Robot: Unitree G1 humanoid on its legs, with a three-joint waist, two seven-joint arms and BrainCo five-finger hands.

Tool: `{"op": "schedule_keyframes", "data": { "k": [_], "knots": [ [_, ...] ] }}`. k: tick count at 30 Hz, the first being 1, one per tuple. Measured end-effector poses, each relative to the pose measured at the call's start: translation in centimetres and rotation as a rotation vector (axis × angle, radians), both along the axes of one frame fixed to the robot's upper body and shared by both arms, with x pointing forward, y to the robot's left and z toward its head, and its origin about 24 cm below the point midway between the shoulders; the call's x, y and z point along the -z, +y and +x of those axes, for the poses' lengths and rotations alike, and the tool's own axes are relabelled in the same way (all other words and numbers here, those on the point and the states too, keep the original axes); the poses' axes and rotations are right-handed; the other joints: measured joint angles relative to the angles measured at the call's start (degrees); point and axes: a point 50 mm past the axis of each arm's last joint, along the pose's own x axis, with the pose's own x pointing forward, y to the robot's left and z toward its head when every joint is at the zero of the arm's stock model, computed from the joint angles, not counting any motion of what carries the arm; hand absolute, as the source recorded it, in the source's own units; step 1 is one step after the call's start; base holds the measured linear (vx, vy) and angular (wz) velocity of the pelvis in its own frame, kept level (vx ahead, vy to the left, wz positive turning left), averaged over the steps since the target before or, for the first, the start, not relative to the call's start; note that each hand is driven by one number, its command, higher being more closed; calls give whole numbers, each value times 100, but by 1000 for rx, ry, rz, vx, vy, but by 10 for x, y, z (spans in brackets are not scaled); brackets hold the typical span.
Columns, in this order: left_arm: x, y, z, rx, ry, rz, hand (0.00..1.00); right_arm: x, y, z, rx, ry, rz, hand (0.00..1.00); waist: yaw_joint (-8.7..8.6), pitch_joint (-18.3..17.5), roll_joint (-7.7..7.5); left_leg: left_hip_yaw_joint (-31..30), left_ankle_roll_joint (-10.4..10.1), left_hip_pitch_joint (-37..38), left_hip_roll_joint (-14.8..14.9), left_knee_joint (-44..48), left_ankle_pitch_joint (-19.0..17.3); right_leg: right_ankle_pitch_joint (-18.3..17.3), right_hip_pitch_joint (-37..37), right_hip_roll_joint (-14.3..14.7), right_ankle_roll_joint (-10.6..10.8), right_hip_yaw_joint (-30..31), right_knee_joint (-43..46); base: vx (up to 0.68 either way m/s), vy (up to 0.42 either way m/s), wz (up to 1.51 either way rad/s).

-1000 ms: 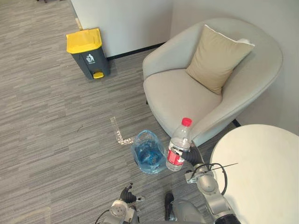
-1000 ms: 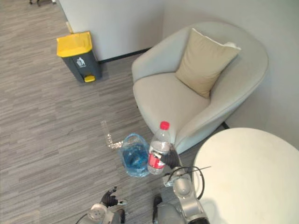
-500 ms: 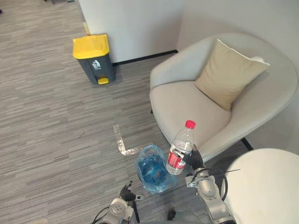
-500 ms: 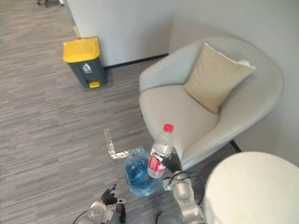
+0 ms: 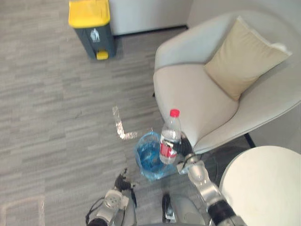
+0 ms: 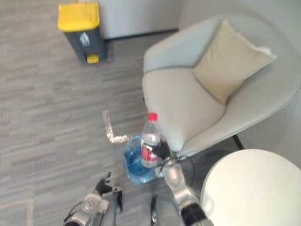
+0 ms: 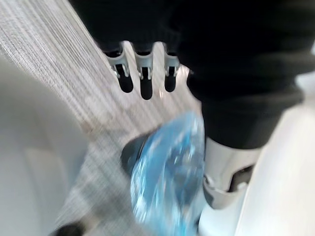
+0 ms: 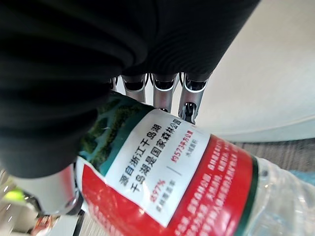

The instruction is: Gather rubbish on tea table into small bin, then transfer packed bag to large trash can.

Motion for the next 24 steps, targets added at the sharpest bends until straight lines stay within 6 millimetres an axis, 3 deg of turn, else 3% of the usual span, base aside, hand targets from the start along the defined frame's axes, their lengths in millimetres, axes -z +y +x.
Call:
{"op": "schedule_keyframes", "data": {
  "k": [5,7,11,14,18,24],
  "knots": [
    [-32,2,29,-73,-163,-55,0,-29,3,16,9,-108,-17,100,166,350,144,-61,32,-1141,30,959,-280,-512,-921,-118,55,-27,726,-241,11,7],
    [-56,0,46,-120,-277,-100,0,-44,8,17,-1,-166,-1,100,254,371,149,-106,43,-1917,47,1447,-408,-985,-1452,-140,-33,-38,865,-244,19,2],
    [-90,-4,70,-128,-417,-143,0,-70,15,24,-15,-249,13,100,251,463,145,-120,23,-2865,89,1764,-345,-1045,-2408,-266,-29,-153,1425,-240,-7,19],
    [-115,-9,82,-138,-521,-189,0,-94,16,33,-7,-327,19,100,276,480,129,-23,93,-3537,173,1758,-72,-976,-3153,-306,-25,-169,1640,-136,-39,14],
    [-131,-11,90,-129,-575,-201,0,-129,13,43,24,-435,34,100,295,557,72,-13,201,-4318,208,1886,196,-879,-3978,-326,-104,-162,1925,-77,-19,-1],
    [-134,-23,93,-126,-586,-258,0,-156,-9,59,110,-487,18,100,320,577,47,-22,234,-4890,210,1977,285,-886,-4590,-383,-108,-180,2141,-5,-4,1]
  ]
}}
